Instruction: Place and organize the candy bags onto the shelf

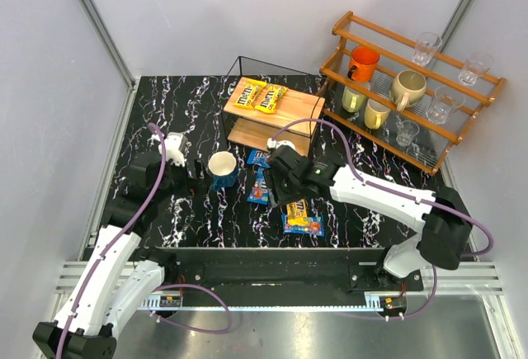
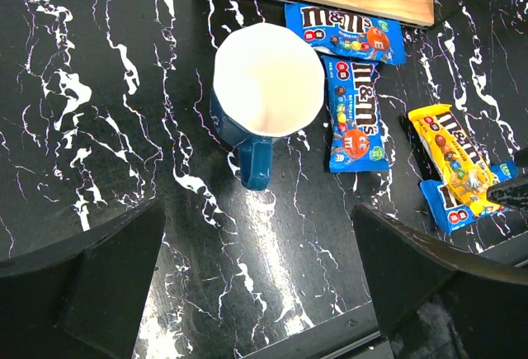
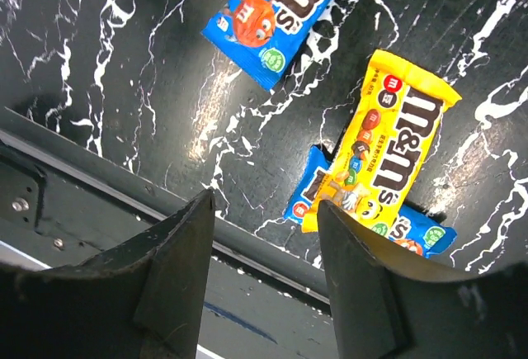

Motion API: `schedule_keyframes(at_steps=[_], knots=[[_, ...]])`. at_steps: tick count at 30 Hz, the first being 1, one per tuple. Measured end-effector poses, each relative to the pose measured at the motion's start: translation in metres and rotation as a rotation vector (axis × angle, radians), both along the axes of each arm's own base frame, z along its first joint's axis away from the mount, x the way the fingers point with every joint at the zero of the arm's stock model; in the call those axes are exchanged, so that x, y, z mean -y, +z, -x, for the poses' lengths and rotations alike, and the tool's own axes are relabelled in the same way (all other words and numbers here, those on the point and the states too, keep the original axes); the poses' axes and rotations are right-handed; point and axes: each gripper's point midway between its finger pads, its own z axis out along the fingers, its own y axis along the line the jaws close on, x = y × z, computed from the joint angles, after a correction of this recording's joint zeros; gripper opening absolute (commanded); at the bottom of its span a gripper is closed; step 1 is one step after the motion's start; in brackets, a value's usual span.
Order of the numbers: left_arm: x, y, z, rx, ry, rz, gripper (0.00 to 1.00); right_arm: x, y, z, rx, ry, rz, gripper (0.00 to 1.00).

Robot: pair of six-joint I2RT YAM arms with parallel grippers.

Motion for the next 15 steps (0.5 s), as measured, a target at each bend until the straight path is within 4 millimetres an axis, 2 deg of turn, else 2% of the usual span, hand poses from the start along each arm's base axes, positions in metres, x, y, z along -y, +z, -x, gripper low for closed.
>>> schedule_keyframes(at_steps=[3,7,10,12,15], knots=[[0.000,0.000,0.000,0.000,-0.001,0.000,0.99,0.007,-0.002,-0.006,0.011,-0.060,-0.044,0.57],[0.001,0.000,0.001,0.000,-0.006,0.000,0.99,0.037,-0.039,-0.009,-0.047,-0.182,-0.069,0.55],[0.002,0.000,0.001,0.000,-0.006,0.001,0.99,0.061,-0.059,-0.003,-0.090,-0.261,-0.102,0.56],[0.002,0.000,0.001,0.000,-0.008,0.001,0.99,0.070,-0.063,0.000,-0.099,-0.296,-0.138,0.56],[0.002,0.000,0.001,-0.001,-0.010,0.000,0.99,0.066,-0.056,-0.002,-0.088,-0.309,-0.203,0.56]])
